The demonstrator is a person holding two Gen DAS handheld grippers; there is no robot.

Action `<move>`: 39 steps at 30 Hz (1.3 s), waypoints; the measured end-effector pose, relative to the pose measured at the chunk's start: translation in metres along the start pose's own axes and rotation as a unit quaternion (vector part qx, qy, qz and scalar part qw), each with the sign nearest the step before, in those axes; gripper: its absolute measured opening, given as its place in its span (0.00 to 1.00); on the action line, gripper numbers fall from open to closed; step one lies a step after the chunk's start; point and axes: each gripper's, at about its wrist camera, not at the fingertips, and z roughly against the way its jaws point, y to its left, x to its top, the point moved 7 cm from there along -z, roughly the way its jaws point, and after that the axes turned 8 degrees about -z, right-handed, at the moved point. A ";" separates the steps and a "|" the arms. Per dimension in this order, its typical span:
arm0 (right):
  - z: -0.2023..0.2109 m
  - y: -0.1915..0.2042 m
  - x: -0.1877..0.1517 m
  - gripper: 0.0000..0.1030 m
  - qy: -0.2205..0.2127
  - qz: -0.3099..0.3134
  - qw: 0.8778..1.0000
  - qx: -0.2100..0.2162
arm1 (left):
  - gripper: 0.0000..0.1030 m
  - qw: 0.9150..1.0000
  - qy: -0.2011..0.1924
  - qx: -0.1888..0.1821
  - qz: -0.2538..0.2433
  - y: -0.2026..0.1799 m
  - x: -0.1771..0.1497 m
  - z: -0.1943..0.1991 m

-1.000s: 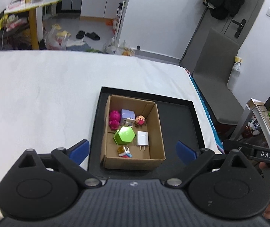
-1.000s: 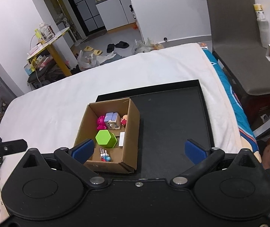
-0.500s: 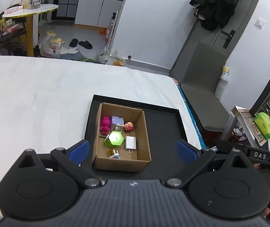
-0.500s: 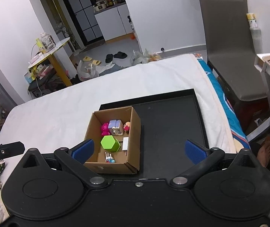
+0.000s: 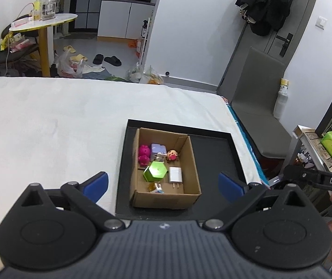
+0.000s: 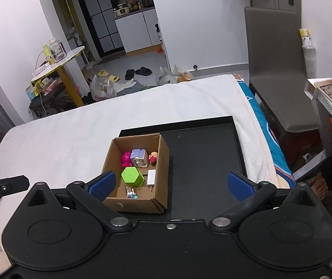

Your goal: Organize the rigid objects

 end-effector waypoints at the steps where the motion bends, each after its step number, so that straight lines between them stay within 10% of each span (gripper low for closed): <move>1: 0.001 0.001 0.000 1.00 -0.001 0.002 1.000 0.001 | 0.98 1.000 0.001 0.000 -0.001 0.000 -0.001 0.000; 39: -0.015 0.006 -0.013 1.00 0.017 0.007 1.000 -0.009 | 0.99 0.999 0.029 0.016 -0.027 -0.001 -0.012 -0.009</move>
